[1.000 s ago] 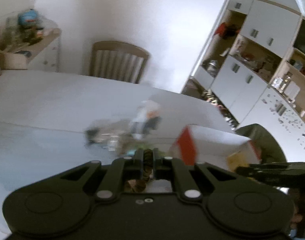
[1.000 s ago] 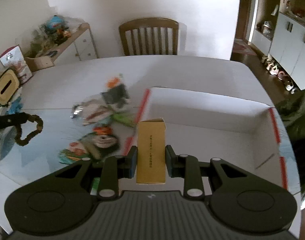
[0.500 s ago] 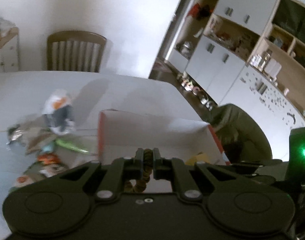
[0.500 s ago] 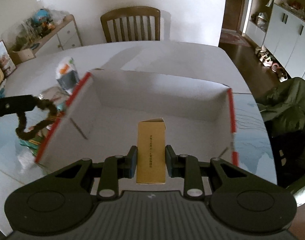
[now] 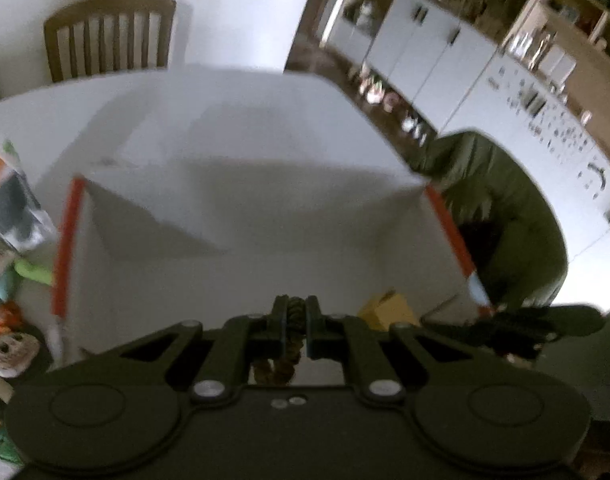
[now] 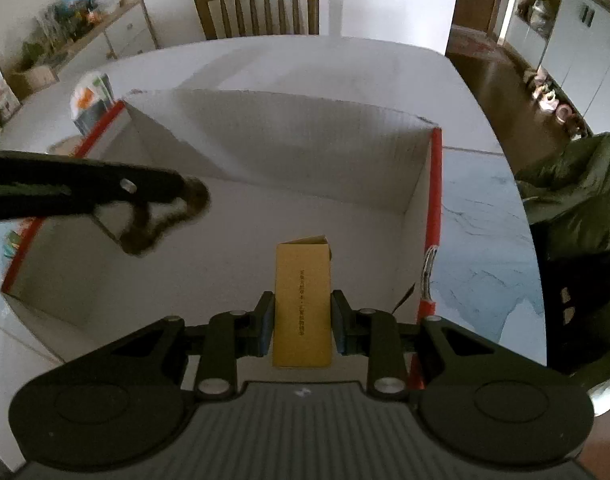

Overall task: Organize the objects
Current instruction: 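Carry both items over the red box and lower them inside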

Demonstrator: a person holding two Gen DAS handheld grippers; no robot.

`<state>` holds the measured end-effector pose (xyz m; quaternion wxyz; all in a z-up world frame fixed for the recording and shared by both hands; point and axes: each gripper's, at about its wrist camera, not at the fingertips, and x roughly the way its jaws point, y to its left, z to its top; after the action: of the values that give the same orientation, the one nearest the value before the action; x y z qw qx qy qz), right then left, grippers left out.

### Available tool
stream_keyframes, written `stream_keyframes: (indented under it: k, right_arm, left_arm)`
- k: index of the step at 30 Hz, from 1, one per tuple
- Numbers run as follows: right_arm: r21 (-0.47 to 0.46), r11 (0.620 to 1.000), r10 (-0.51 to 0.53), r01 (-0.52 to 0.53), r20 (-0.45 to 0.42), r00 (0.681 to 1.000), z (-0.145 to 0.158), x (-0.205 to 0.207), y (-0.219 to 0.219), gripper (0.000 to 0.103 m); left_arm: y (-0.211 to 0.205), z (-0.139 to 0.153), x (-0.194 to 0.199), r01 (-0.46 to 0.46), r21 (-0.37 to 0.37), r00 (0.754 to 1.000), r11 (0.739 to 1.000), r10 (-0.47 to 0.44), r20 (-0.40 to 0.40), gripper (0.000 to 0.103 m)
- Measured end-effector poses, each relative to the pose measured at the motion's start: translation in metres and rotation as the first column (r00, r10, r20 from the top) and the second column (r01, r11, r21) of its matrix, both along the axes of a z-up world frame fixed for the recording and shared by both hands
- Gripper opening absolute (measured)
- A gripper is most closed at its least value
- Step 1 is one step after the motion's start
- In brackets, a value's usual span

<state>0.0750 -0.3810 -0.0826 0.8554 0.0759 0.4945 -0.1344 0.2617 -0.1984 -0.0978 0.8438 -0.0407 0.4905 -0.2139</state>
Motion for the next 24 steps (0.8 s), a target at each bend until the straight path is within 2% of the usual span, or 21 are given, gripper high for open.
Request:
stream_keyframes:
  k: [2, 6, 10, 16, 18, 19, 24]
  right_arm:
    - [-0.014, 1.0, 0.017, -0.017, -0.007, 1.0, -0.001, 0.002, 0.004, 0.028]
    - [0.038, 0.999, 0.021, -0.02, -0.023, 1.0, -0.001, 0.005, 0.007, 0.028]
    - [0.034, 0.999, 0.042, -0.04, -0.056, 0.998, -0.009, 0.007, 0.011, 0.028]
    - [0.035, 0.999, 0.044, -0.042, -0.075, 0.996, -0.012, 0.009, 0.011, 0.028]
    - [0.033, 0.999, 0.041, -0.038, -0.076, 0.996, -0.012, 0.007, 0.005, 0.028]
    - [0.026, 0.999, 0.037, -0.035, -0.08, 0.996, -0.013, 0.008, 0.004, 0.028]
    - [-0.005, 1.0, -0.018, 0.017, -0.078, 0.997, -0.015, 0.005, -0.02, 0.028]
  left_arm:
    - [-0.007, -0.008, 0.001, 0.009, 0.031, 1.0, 0.999, -0.009, -0.014, 0.007]
    - [-0.012, -0.023, 0.003, 0.01, 0.074, 0.999, 0.997, -0.006, -0.049, 0.007]
    - [-0.017, -0.034, 0.005, 0.007, 0.101, 0.997, 0.995, 0.001, -0.078, 0.007]
    - [-0.016, -0.045, 0.008, -0.012, 0.102, 0.991, 0.995, 0.025, -0.133, 0.01]
    - [-0.015, -0.047, 0.009, -0.02, 0.11, 0.99, 0.994, 0.035, -0.137, 0.016]
    - [-0.015, -0.048, 0.01, -0.025, 0.105, 0.989, 0.994, 0.04, -0.143, 0.015]
    - [-0.016, -0.048, 0.009, -0.027, 0.072, 0.988, 0.997, 0.037, -0.15, 0.023]
